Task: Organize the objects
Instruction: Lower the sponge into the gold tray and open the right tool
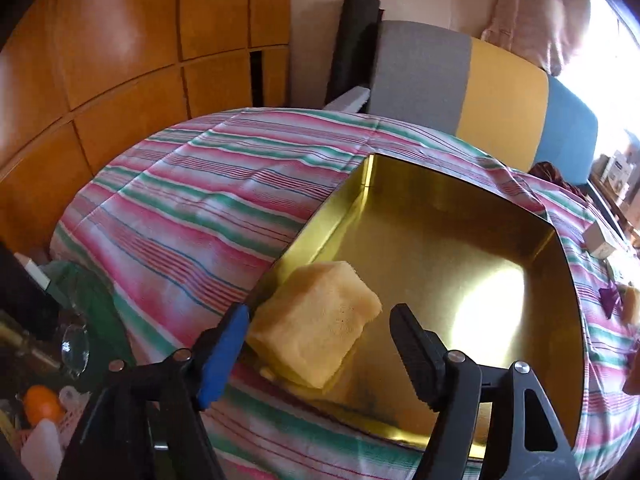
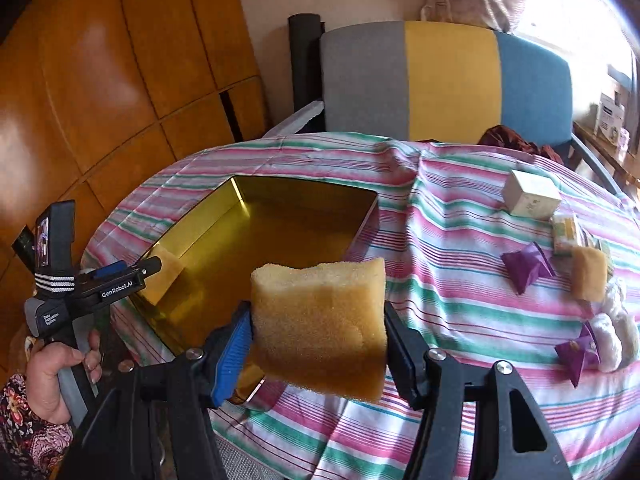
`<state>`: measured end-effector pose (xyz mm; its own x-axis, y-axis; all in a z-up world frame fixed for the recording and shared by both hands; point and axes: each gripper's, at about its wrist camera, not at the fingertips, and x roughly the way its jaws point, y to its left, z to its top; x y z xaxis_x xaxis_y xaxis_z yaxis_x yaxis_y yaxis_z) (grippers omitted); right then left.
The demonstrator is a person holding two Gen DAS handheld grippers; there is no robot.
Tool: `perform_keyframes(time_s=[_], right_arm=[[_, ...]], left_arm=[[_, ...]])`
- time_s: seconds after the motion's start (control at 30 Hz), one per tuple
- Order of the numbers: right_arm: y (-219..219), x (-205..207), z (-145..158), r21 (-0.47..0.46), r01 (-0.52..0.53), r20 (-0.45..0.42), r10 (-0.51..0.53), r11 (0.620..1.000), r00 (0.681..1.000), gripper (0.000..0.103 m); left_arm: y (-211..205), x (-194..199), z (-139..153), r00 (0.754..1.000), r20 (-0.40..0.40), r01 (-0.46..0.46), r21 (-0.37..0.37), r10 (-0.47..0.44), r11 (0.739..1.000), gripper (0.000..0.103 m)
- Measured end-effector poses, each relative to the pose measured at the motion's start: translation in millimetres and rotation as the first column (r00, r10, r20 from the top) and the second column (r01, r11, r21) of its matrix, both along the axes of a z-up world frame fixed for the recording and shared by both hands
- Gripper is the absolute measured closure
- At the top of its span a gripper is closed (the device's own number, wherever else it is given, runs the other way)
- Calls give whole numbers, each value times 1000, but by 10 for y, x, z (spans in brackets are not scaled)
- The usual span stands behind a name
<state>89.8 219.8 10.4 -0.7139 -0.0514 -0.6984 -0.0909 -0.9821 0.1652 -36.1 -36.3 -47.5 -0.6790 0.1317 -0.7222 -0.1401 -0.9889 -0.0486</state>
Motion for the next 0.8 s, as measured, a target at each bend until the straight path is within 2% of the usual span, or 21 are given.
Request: perform_keyframes(time_s=[0.07,0.17,0.23,0.4,0.57,0.8], right_arm=[[-57,-92,-12,-9,-21,16,21,1000,1000,41],[-174,-260,-14,-14,-59,41,60,998,997,41],[-265,-408,-11,-20,-86,59,87,996,994,41],[-494,-831,-57,-80,-132,104,140,988,985,41],[-669,-1296,-223,-118,-129,166,147,985,975,41],[-1009,-1843,-518,-86,-175,230,190,981,954,40]], left_arm=[[-76,63,30,1000,-11,-17,43,17,999,28],[-205,198,95,997,-25,-66,101,69,993,14],[-274,288,139,995,-39,-89,134,95,987,13],[-344,460,156,988,-70,-126,123,136,984,7],[-446,556,74,989,-39,-137,134,144,981,7],[-622,620,-21,985,-25,-168,142,173,975,7]])
